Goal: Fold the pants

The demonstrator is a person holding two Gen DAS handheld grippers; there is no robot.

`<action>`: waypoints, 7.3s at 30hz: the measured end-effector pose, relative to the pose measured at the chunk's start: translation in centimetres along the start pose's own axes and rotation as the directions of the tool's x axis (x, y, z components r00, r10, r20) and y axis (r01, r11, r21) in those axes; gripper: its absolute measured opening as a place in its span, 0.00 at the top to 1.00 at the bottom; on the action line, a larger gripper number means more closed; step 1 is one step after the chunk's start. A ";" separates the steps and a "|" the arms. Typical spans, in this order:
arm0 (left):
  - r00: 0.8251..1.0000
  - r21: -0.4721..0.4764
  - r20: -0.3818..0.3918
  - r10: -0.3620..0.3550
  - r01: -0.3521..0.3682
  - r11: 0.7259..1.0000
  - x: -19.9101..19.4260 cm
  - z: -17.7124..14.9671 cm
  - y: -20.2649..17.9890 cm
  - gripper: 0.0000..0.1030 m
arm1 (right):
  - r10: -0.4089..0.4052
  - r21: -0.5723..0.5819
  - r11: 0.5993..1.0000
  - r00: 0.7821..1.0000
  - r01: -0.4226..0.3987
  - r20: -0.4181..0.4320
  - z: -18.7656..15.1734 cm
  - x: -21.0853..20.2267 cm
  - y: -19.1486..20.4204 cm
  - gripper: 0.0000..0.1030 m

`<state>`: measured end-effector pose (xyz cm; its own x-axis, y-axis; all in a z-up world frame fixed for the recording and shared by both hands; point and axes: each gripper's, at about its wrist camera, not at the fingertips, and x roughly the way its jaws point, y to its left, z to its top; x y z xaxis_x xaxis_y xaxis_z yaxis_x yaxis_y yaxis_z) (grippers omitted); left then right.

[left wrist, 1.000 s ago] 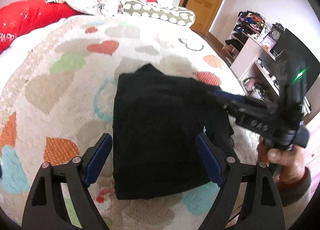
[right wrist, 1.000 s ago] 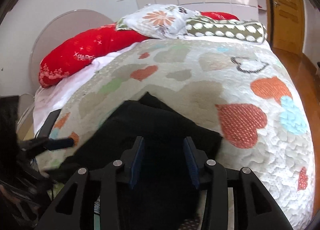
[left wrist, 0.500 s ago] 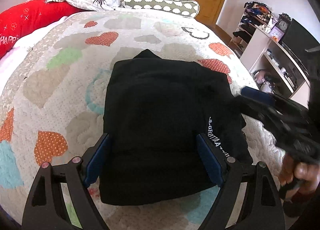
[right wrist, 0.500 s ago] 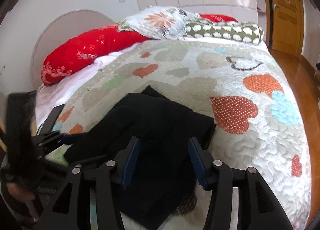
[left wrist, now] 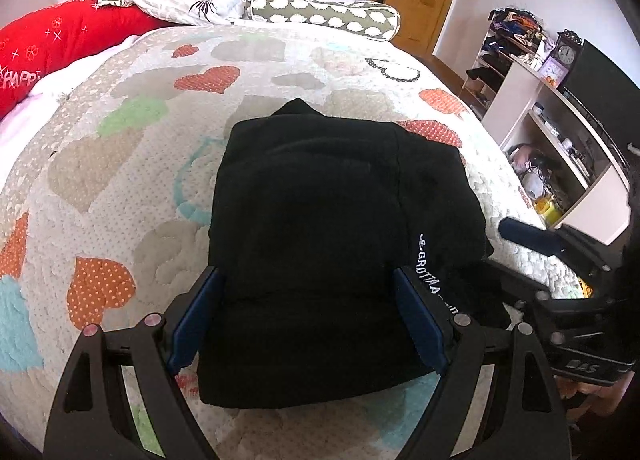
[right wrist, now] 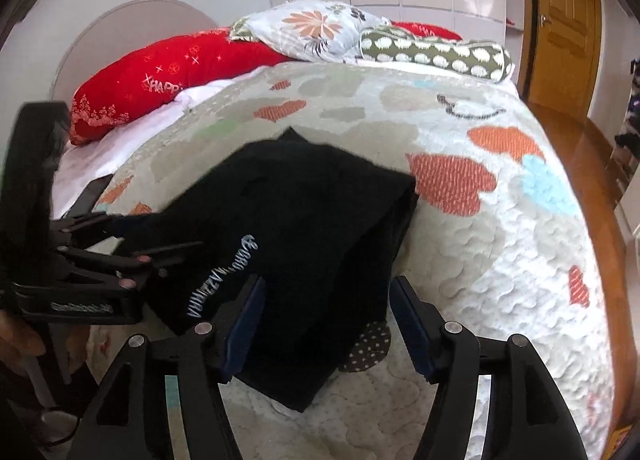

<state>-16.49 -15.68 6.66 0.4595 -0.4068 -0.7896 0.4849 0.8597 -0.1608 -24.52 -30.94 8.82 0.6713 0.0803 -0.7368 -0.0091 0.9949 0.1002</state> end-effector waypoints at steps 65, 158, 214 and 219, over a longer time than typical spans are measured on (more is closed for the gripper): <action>0.999 -0.079 -0.025 -0.023 0.021 0.997 -0.2 0.2 1.8 0.04 | -0.047 0.127 0.990 0.996 0.057 -0.078 0.4 4.1 -1.3 0.10; 0.988 -0.092 -0.021 -0.155 0.153 0.984 9.7 13.3 10.4 0.42 | 0.297 0.313 0.900 0.952 -0.304 0.070 11.8 16.4 -7.5 0.71; 0.999 0.014 0.044 0.016 -0.016 1.000 5.9 10.9 6.0 0.27 | 0.060 0.081 0.995 0.998 -0.060 0.001 14.4 12.7 -2.7 0.71; 0.995 0.024 0.070 0.076 -0.078 0.997 5.1 10.6 5.9 0.26 | 0.008 0.042 0.999 0.999 -0.007 -0.038 11.0 12.6 -1.5 0.65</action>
<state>-3.45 -15.94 7.97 0.5459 -0.3611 -0.7560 0.4652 0.8811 -0.0850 -7.92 -32.09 6.79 0.6428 0.0908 -0.7606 0.0173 0.9910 0.1329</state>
